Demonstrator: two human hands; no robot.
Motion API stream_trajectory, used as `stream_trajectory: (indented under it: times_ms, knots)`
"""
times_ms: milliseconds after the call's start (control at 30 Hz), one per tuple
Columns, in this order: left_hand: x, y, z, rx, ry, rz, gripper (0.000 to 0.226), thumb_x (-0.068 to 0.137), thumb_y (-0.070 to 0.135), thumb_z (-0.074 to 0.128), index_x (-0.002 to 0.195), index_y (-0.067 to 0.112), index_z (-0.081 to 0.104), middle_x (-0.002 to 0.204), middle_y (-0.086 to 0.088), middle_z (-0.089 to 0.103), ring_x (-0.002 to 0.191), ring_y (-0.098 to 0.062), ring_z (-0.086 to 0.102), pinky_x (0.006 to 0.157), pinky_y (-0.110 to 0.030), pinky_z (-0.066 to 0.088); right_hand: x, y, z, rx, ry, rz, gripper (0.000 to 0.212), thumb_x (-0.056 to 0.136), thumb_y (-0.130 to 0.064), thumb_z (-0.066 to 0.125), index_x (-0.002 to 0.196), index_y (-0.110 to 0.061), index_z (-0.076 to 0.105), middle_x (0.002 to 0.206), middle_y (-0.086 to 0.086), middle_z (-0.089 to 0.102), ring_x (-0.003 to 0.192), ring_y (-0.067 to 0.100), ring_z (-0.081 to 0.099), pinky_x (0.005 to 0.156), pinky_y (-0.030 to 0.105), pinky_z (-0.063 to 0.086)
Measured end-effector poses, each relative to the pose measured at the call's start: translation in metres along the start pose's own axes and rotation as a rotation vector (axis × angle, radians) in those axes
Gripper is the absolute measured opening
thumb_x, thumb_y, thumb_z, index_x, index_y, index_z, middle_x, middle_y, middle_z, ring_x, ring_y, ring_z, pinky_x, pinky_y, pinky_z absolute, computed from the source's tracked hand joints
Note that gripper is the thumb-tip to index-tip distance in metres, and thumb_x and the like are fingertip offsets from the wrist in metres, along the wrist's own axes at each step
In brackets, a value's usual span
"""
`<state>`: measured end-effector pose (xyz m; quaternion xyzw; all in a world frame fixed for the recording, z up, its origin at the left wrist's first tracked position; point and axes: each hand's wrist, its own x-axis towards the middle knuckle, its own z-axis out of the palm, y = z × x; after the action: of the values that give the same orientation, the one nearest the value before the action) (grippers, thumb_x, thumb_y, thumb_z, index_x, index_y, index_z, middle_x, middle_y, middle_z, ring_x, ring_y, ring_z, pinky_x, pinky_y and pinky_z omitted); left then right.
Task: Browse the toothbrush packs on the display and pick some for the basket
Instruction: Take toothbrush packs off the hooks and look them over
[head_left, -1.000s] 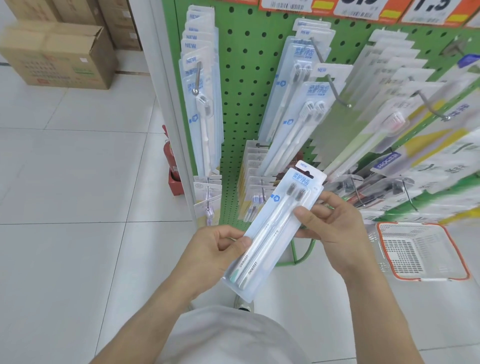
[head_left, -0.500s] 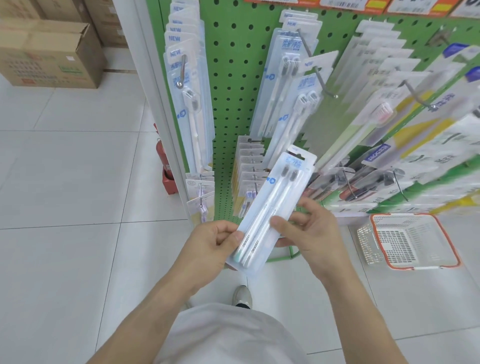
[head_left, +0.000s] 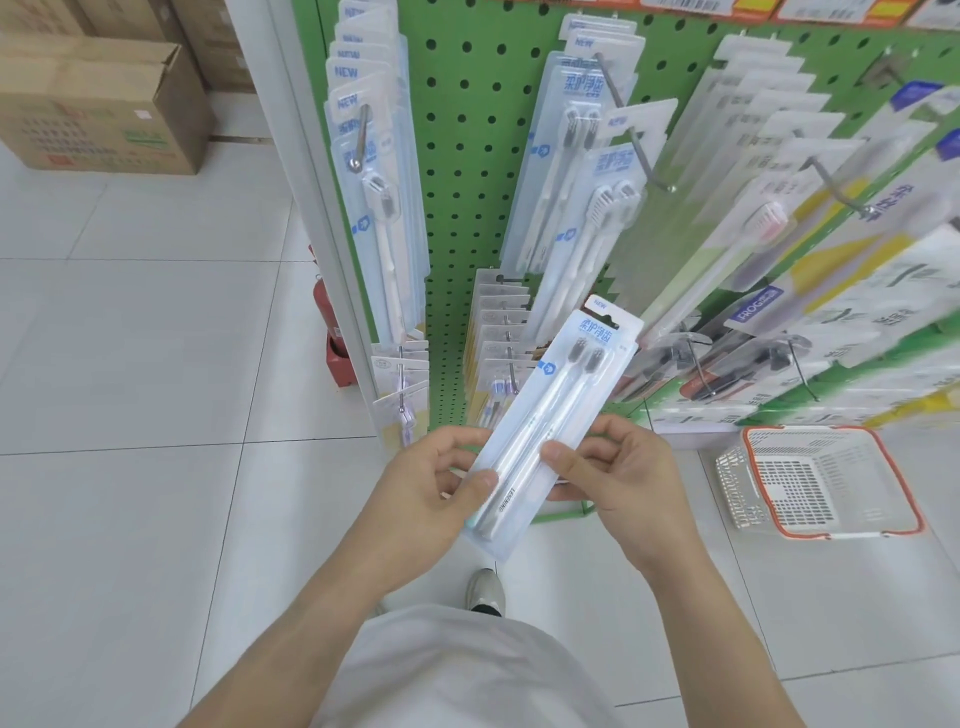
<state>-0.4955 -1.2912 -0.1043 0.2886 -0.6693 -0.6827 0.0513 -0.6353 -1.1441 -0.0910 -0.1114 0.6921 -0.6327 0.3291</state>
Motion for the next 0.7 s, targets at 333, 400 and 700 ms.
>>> stream_trajectory:
  times_ms: [333,400,700]
  knots:
    - [-0.006,-0.002,0.006,0.279,0.04,0.125,0.05,0.089,0.014,0.074,0.119,0.052,0.061,0.11,0.028,0.068,0.102,0.002,0.064,0.086,-0.014,0.049,-0.006,0.002,-0.001,-0.041,-0.072,0.023,0.03,0.088,0.004,0.072,0.115,-0.002,0.061,0.098,0.016,0.078,0.083,0.038,0.076,0.071,0.052,0.063]
    - [-0.01,0.0,0.011,0.414,0.08,0.231,0.06,0.086,0.023,0.079,0.134,0.048,0.054,0.131,0.033,0.055,0.124,0.011,0.049,0.101,-0.006,0.037,-0.006,0.004,0.001,-0.078,-0.032,0.023,0.026,0.087,0.003,0.074,0.11,-0.001,0.062,0.097,0.016,0.077,0.08,0.036,0.076,0.066,0.047,0.064]
    - [-0.012,0.003,0.015,0.397,0.011,0.315,0.062,0.092,0.018,0.073,0.144,0.042,0.049,0.132,0.032,0.059,0.119,0.007,0.058,0.1,-0.017,0.047,-0.02,0.0,0.013,-0.16,-0.146,-0.018,0.038,0.077,-0.025,0.083,0.105,-0.01,0.063,0.094,0.005,0.075,0.079,0.032,0.074,0.071,0.042,0.063]
